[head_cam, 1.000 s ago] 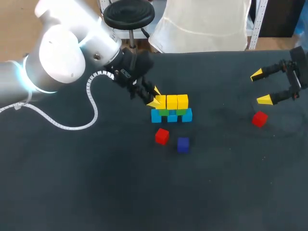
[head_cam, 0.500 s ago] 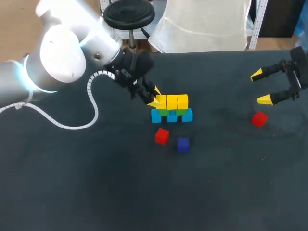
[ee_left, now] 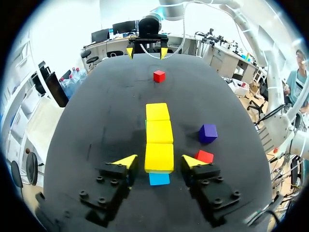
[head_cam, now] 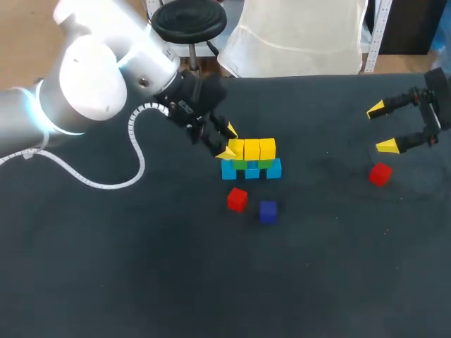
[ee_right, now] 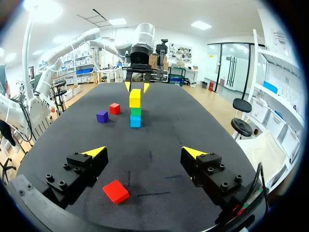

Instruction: Place the blue cubes, place green cubes on the blue cubes, place the yellow cubes on the green cubes, then place the red cubes on the yellow cubes, and place purple cube on the red cubes.

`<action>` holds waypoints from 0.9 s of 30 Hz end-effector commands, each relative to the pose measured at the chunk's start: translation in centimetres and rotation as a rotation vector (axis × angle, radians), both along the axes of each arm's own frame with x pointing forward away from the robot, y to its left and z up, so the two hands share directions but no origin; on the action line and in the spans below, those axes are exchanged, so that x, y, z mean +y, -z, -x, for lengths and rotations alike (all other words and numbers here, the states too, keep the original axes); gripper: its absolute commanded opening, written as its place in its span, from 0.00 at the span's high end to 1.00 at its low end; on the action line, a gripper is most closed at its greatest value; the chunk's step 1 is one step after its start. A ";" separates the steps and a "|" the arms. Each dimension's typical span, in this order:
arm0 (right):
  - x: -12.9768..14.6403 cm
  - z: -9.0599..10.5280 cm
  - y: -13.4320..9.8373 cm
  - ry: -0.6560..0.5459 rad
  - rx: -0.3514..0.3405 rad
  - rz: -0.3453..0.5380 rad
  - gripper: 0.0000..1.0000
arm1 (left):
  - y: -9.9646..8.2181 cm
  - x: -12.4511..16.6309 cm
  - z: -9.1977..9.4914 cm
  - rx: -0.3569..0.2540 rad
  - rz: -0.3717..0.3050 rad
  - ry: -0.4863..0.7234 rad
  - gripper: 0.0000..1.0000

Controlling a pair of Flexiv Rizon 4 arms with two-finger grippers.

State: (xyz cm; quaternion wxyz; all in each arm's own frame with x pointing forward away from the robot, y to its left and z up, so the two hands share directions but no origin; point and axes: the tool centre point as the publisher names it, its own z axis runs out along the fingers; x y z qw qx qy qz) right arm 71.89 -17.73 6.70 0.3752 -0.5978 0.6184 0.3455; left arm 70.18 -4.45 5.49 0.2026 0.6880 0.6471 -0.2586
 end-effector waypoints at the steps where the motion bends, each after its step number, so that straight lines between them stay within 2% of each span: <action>1: 0.0 -0.1 0.0 -0.002 0.000 -0.002 0.00 | -0.6 0.7 0.1 -0.002 -0.001 -0.002 0.24; 3: 0.0 -0.1 0.0 -0.002 0.000 -0.002 0.00 | -0.9 1.3 0.4 -0.008 0.007 -0.014 0.13; 4: 0.0 -0.1 0.0 -0.002 0.000 -0.002 0.00 | -1.1 1.7 0.6 -0.013 0.006 -0.021 0.14; 7: 0.0 -0.1 0.0 -0.002 0.000 -0.002 0.00 | -1.5 3.0 0.7 -0.022 0.006 -0.050 0.18; 9: 0.0 -0.1 0.0 -0.002 0.000 -0.002 0.00 | -1.6 3.7 0.6 -0.026 -0.004 -0.060 0.29; 10: 0.0 -0.1 0.0 -0.002 0.000 -0.002 0.00 | -1.5 4.0 0.5 -0.030 -0.004 -0.067 0.51; 12: 0.0 -0.1 0.0 -0.002 0.000 -0.002 0.00 | -1.4 4.4 0.2 -0.030 -0.017 -0.077 0.69; 13: 0.0 -0.1 0.0 -0.002 0.000 -0.002 0.00 | -1.3 4.5 0.0 -0.031 -0.016 -0.082 0.96; 14: 0.0 -0.1 0.0 -0.002 0.000 -0.002 0.00 | -1.3 4.6 -0.1 -0.033 -0.016 -0.082 1.00; 27: 0.0 -0.1 0.0 -0.002 0.000 -0.002 0.00 | 0.2 3.2 -0.8 -0.020 -0.034 -0.053 1.00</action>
